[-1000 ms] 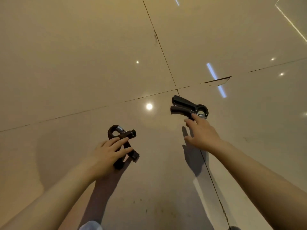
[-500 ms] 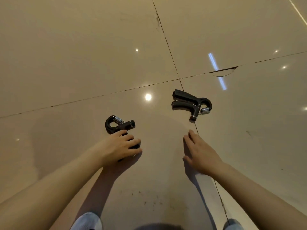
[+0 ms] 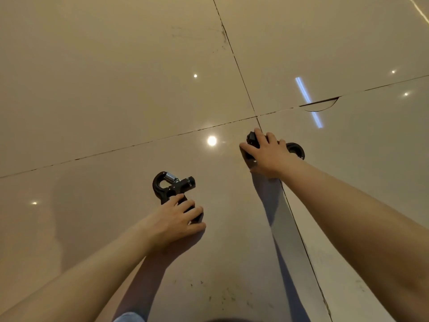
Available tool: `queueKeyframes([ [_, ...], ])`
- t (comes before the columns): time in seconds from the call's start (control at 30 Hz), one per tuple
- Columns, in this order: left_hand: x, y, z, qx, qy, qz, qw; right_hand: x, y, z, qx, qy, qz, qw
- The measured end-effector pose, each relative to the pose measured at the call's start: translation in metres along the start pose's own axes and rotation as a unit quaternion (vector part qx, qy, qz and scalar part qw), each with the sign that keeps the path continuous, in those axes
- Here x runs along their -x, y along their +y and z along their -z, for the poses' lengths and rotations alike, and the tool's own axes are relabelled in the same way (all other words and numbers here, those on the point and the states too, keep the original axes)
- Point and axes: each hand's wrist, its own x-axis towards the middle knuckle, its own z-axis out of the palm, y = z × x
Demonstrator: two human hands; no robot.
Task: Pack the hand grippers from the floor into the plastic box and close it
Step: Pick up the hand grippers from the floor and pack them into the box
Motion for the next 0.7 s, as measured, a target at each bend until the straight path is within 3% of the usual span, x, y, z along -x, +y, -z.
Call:
queueKeyframes([
  [0.1, -0.002, 0.002, 0.009, 0.030, 0.074, 0.022, 0.997, 0.014, -0.003, -0.011, 0.044, 0.072, 0.024, 0.996],
  [0.27, -0.003, 0.008, 0.032, 0.112, 0.176, 0.113, 0.971, 0.057, -0.014, -0.013, 0.102, 0.108, 0.095, 0.984],
  [0.37, 0.000, 0.012, 0.043, 0.204, 0.223, 0.160, 0.940, 0.086, -0.021, -0.009, 0.018, 0.170, 0.108, 0.979],
  [0.53, 0.003, 0.035, 0.061, 0.358, 0.349, 0.234, 0.834, 0.147, -0.017, 0.008, -0.092, 0.246, 0.058, 0.963],
  [0.6, -0.001, 0.048, 0.079, 0.386, 0.385, 0.235, 0.805, 0.177, -0.017, 0.020, -0.178, 0.279, 0.025, 0.943],
  [0.7, -0.005, 0.070, 0.111, 0.404, 0.422, 0.191, 0.789, 0.224, -0.026, 0.035, -0.269, 0.354, -0.040, 0.895],
])
